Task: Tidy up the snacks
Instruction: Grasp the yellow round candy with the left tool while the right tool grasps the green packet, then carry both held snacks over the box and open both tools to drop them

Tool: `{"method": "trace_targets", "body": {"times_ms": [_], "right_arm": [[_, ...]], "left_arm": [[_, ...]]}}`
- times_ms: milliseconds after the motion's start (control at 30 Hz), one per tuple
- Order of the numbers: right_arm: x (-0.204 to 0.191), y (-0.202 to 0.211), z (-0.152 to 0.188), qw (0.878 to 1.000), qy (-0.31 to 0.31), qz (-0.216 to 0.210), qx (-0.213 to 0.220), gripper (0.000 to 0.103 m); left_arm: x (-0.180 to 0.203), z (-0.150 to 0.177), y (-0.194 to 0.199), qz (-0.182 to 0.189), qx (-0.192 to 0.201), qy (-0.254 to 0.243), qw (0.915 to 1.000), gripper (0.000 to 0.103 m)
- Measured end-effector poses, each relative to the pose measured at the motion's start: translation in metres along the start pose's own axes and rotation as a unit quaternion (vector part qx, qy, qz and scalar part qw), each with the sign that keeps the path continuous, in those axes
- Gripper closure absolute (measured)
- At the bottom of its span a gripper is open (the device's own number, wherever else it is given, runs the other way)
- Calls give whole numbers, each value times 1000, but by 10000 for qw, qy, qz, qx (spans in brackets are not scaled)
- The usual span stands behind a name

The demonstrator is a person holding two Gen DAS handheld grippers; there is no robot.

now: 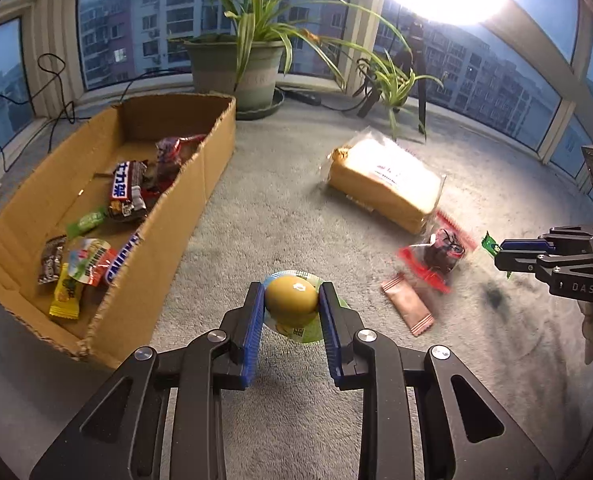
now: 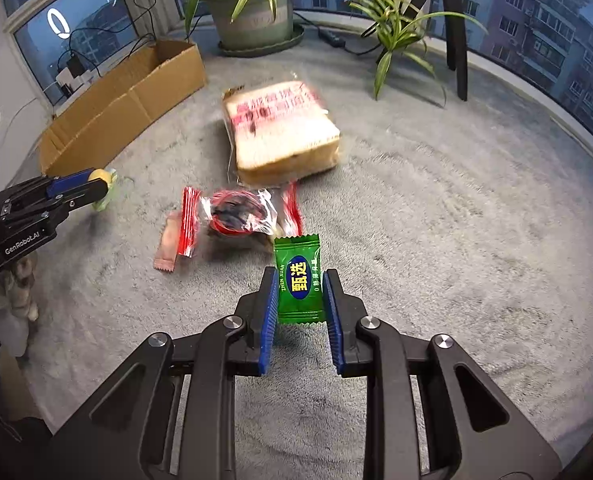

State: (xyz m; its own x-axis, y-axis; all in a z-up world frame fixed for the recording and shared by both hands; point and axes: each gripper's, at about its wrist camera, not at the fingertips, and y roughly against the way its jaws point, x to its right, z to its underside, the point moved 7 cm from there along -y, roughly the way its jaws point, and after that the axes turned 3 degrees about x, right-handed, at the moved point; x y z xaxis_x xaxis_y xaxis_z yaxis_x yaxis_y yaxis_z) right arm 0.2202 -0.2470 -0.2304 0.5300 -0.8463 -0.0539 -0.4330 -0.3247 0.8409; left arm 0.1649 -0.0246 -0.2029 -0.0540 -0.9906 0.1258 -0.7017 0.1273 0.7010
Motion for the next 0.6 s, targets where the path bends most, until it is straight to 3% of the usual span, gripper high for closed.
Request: {"method": "trace_targets", "body": {"times_ms": [300,600], "right_arm": [[-7,22,-22,9996,-74,25,273,80],[-46,29,-71,9979,22,-179,629,80]], "left_arm": [[-10,-12,21,74,226,77,9997,77],[-44,-31,44,-6,462,174,9988,77]]}}
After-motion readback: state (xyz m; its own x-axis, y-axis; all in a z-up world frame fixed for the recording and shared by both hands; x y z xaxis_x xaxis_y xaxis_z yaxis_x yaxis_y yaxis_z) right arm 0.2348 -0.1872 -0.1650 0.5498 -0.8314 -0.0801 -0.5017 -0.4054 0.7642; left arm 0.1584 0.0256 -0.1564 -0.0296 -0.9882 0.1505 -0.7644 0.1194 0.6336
